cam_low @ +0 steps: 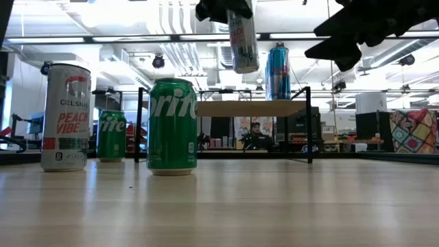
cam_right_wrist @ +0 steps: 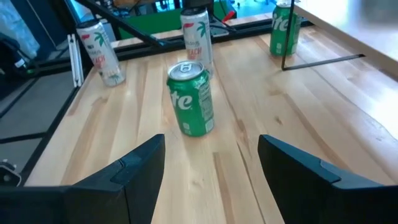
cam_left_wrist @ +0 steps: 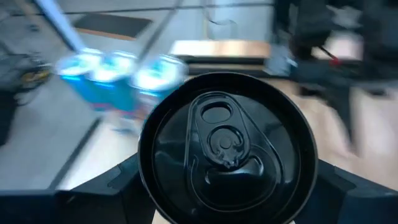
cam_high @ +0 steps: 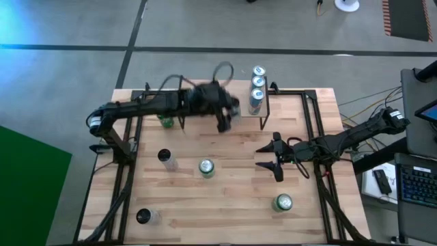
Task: Sort soda cans
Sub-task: Put the right white-pink soda can on the shelf
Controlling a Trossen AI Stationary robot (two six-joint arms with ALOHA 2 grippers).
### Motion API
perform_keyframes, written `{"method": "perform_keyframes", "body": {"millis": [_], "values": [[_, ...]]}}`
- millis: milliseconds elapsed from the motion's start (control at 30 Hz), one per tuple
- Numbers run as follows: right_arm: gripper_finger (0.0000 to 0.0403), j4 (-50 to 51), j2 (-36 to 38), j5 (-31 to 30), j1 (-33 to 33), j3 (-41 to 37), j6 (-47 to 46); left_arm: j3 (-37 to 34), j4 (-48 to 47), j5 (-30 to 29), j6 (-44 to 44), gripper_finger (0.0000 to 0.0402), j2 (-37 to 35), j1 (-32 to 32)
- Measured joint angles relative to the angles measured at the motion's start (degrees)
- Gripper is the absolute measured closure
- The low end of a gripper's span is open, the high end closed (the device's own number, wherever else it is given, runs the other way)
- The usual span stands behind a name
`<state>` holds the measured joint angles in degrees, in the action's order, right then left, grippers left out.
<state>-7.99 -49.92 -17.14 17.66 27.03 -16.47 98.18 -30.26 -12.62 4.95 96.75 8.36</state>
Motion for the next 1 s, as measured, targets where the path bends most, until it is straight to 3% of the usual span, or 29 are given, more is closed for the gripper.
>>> {"method": "perform_keyframes", "body": {"millis": [400, 600, 767, 1000], "values": [[0.0156, 1.7, 3.2, -2.9, 0.1, -2.3, 0.0, -0.2, 5.1, 8.6, 1.5, 0.0139, 0.0, 14.0], [0.0156, 1.1, 4.2, -2.9, 0.1, -2.3, -1.2, 1.1, 10.4, 14.3, 0.6, 0.0139, 4.5, 19.0], [0.0156, 1.4, 4.1, -2.8, 0.1, -2.4, -2.0, 10.4, 3.5, 15.2, 1.0, 0.0139, 13.3, 21.0], [0.0156, 2.0, 4.1, -2.2, 0.6, -3.1, -3.1, 34.1, -15.5, 19.5, 6.5, 0.0139, 27.3, 21.5]]}}
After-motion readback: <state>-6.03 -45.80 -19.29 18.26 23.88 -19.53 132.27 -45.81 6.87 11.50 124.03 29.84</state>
